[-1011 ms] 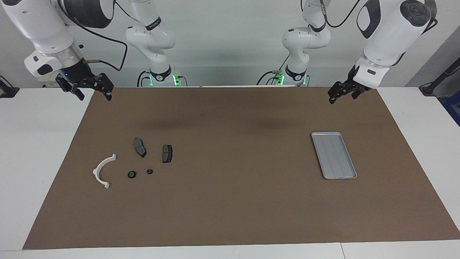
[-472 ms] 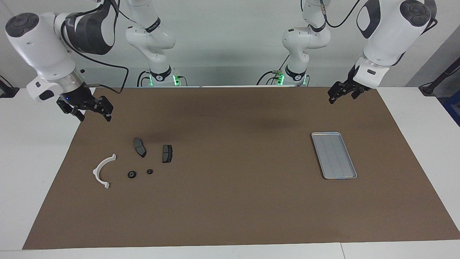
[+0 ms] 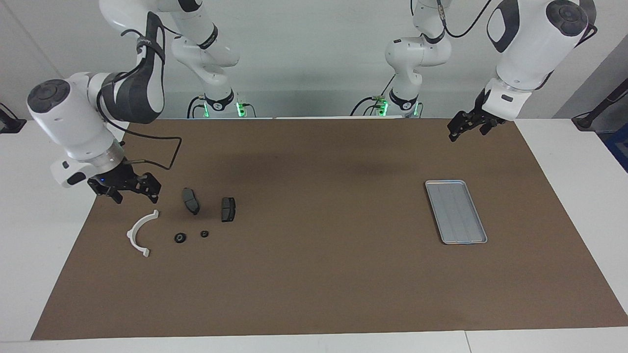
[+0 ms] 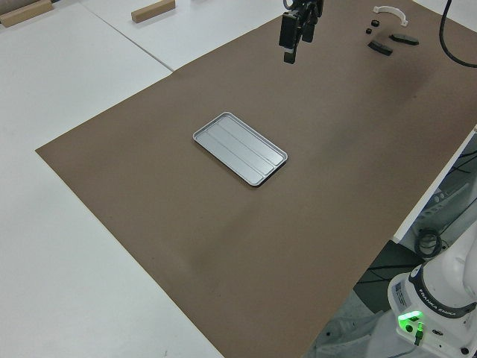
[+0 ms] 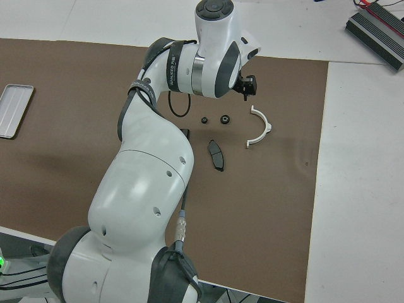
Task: Pick bearing gear from pile to tray
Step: 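Reach the right gripper toward the small black bearing gears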
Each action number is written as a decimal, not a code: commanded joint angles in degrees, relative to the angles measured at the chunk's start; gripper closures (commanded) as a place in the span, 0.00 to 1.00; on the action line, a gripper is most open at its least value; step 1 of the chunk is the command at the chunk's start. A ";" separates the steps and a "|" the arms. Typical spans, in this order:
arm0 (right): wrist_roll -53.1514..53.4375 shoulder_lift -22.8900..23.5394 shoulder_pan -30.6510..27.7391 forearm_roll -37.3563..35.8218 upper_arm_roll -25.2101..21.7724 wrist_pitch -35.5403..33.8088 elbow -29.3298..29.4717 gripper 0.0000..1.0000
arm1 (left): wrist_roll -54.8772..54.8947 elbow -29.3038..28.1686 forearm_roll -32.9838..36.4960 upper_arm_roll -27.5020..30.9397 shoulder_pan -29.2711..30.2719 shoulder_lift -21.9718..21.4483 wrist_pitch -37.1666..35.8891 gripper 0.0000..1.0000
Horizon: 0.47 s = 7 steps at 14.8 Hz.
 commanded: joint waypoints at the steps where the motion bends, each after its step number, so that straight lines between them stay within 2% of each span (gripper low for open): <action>1: -0.50 3.96 1.08 -0.01 0.28 3.99 0.70 0.04 | -0.10 -0.18 1.04 0.24 -0.14 -0.49 0.28 0.00; 3: -0.50 5.81 1.26 -0.01 0.28 7.24 -0.10 0.04 | -0.10 -0.18 1.04 0.24 -0.14 -0.49 0.28 0.00; 7: -0.50 7.31 1.35 -0.01 0.28 8.92 -0.80 0.04 | -0.10 -0.18 1.04 0.24 -0.14 -0.49 0.28 0.00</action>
